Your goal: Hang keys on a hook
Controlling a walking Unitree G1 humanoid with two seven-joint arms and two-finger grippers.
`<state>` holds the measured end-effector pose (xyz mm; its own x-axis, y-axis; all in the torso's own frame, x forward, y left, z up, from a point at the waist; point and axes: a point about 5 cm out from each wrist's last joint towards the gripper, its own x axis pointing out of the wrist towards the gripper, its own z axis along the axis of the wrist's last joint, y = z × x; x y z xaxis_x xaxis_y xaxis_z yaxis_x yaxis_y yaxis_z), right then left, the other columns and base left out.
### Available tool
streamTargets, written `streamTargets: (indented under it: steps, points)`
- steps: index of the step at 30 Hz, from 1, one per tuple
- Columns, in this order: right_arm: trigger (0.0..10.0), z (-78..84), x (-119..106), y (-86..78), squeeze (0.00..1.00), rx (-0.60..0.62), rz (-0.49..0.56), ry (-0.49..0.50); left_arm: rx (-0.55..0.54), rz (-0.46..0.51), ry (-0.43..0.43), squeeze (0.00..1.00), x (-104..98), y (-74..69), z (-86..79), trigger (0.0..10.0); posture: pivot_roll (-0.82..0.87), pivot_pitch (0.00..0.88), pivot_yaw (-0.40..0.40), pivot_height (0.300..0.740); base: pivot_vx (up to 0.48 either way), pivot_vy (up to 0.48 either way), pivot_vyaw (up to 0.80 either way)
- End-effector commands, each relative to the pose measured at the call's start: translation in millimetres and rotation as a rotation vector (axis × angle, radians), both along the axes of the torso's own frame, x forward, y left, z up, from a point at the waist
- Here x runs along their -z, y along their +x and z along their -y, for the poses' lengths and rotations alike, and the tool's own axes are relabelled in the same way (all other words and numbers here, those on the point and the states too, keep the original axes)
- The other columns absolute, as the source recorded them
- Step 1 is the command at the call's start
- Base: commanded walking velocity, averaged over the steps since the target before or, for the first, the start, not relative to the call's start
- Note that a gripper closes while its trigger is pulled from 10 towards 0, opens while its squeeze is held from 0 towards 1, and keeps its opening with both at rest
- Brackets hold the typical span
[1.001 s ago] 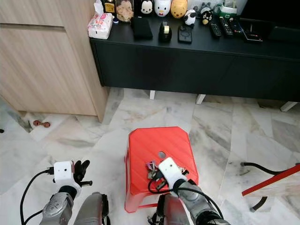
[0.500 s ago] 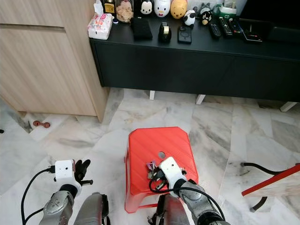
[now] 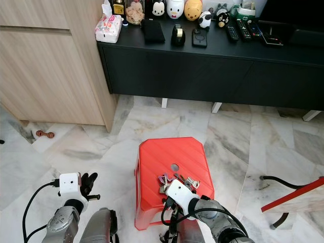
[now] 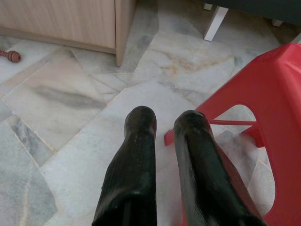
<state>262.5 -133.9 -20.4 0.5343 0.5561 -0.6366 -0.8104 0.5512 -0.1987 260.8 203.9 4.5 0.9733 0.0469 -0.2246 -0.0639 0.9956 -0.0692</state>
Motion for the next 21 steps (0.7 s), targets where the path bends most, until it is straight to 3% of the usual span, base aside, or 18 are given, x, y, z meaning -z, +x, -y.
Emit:
streamTargets:
  steps: [1,7,9,10,21]
  points:
    - [10.0,6.3,6.9,-7.0,1.0,0.022,-0.016,-0.032,0.004,-0.034,0.008,0.0,6.8,-5.5,1.0,10.0,0.18,0.176,-0.113,0.639,0.0,0.0,0.0]
    - [10.0,7.6,8.4,-7.5,1.0,0.067,0.004,-0.039,0.004,-0.034,0.007,0.0,7.2,-5.8,1.4,10.0,0.18,0.175,-0.115,0.639,0.0,0.0,0.0]
    - [10.0,8.8,9.0,-7.3,0.61,0.087,0.021,-0.057,0.003,-0.034,0.006,0.0,7.2,-5.8,1.7,10.0,0.18,0.175,-0.116,0.639,0.0,0.0,0.0]
    - [10.0,9.4,9.3,-7.1,0.0,0.096,0.027,-0.064,0.003,-0.033,0.005,0.0,7.1,-5.7,1.9,10.0,0.18,0.174,-0.116,0.639,0.0,0.0,0.0]
    - [10.0,12.5,10.2,-5.0,0.0,0.15,0.058,-0.108,0.004,-0.032,0.005,0.0,6.6,-4.2,3.4,10.0,0.18,0.173,-0.119,0.639,0.0,0.0,0.0]
